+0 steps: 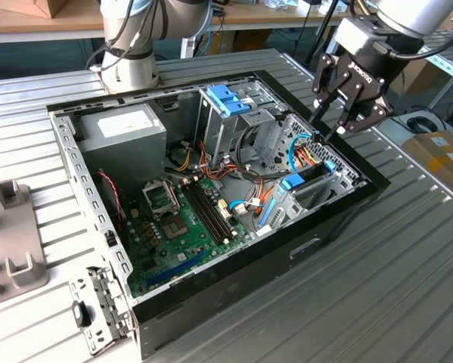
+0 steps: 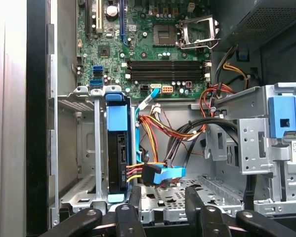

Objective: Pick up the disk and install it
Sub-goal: 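Insert the second disk wire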

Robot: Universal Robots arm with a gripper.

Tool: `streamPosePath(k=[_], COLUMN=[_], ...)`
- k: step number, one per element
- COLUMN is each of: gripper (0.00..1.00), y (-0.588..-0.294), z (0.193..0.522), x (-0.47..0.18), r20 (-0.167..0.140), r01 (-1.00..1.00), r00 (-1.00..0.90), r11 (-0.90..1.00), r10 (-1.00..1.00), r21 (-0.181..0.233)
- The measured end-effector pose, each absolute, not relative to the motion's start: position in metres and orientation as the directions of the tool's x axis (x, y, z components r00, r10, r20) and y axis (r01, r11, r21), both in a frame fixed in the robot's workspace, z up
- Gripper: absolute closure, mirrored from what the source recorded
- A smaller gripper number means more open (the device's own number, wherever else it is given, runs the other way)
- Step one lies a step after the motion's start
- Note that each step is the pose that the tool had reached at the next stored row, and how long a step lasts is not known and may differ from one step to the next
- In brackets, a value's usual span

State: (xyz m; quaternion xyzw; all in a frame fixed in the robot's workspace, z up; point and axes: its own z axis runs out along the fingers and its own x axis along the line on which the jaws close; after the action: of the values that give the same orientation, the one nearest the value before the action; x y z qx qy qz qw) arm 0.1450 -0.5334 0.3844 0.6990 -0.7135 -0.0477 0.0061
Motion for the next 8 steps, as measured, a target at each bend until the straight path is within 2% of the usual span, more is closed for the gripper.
streamPosePath(k=[8], gripper=[0.52], y=[-0.5338], z=[0.3844], x=[0.1333], r20=[-0.058], r01=[-0.997], r00=[-0.023], r11=[0.018], r10=[-0.998], r21=[0.074])
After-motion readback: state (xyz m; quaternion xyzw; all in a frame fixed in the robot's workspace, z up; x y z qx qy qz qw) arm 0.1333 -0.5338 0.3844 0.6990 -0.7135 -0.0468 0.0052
